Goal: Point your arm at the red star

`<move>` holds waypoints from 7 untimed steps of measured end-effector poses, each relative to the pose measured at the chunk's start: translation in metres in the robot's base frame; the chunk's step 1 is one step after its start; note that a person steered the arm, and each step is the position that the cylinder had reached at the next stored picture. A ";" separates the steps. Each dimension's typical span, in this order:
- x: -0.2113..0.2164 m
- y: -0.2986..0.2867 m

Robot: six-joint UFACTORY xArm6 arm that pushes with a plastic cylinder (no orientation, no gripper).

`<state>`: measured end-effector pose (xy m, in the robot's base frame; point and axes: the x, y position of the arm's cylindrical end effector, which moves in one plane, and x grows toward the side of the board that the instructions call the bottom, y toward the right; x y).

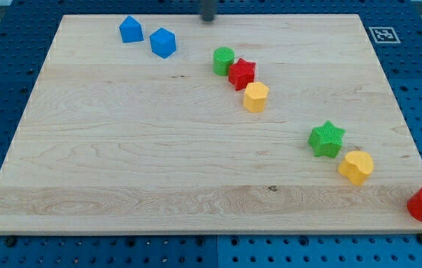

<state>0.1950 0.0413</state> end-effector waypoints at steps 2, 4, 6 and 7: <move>0.099 0.075; 0.120 0.052; 0.139 0.025; 0.139 0.000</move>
